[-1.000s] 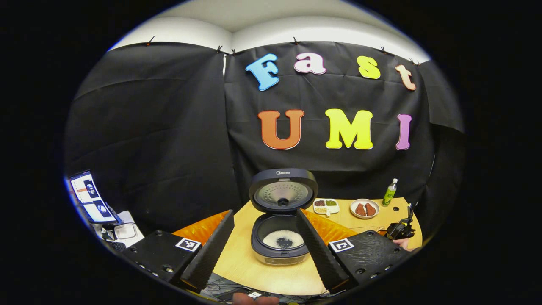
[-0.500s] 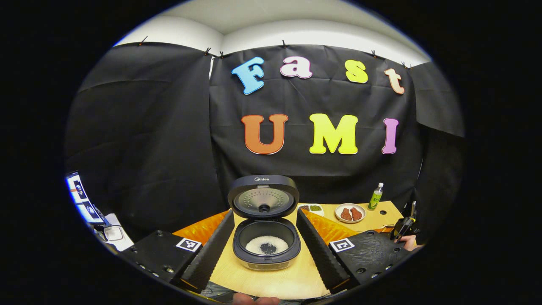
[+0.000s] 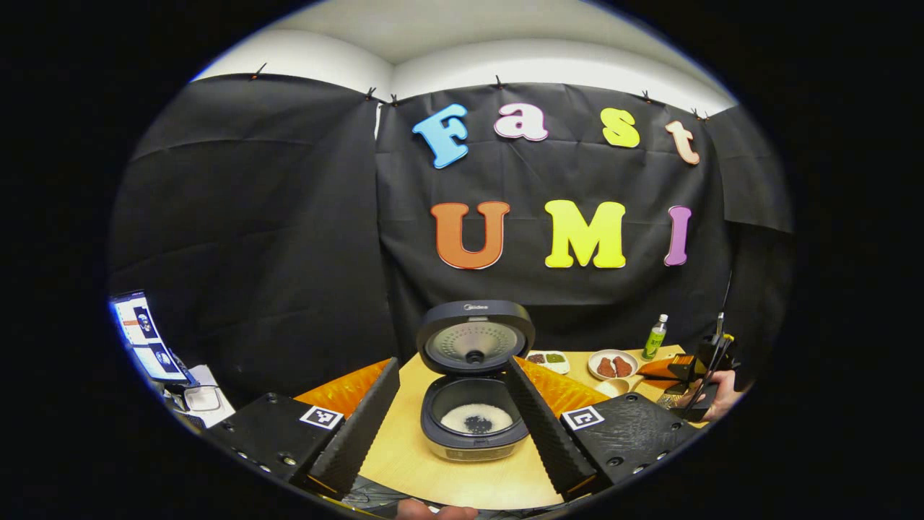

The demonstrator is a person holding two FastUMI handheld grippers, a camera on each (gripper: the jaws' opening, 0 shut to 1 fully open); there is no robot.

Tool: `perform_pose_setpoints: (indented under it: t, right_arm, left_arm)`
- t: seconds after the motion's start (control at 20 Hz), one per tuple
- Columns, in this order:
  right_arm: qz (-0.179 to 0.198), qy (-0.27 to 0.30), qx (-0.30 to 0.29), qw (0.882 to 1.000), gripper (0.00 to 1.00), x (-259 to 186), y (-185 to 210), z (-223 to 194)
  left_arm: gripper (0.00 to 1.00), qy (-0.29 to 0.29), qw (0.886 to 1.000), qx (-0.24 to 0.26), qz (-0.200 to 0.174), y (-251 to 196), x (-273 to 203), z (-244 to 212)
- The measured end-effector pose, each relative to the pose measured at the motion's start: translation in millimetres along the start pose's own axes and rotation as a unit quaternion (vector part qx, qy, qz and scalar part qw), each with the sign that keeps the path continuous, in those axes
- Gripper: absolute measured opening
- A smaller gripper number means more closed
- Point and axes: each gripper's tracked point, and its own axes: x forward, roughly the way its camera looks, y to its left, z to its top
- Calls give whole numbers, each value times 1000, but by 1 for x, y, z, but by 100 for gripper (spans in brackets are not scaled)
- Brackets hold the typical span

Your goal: Close the left gripper, press the button to open the rice cooker; take a wooden spoon from the chopstick holder with the right hand, scoop a spoonful of rice and pour it into the rice cooker, then put the wooden spoon back into the chopstick holder.

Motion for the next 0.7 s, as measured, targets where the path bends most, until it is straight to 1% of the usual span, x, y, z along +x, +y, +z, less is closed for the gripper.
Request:
perform_pose_setpoints:
  t: [0.15, 0.3, 0.5, 0.7]
  right_arm:
    - [27, 31, -11, 999, 10, 26, 41, -27]
    - [30, 53, -28, 998, 10, 56, 65, -55]
    - [9, 68, -82, 994, 10, 94, 81, -90]
    - [-16, 72, -129, 989, 10, 124, 79, -112]
  left_arm:
    - [95, 7, 1000, -13, 6, 14, -4, -8]
    - [95, 11, 1000, -19, 10, 28, -6, -12]
    - [95, 9, 999, -27, 29, 54, -10, -17]
    - [95, 14, 998, -41, 48, 80, -13, -23]
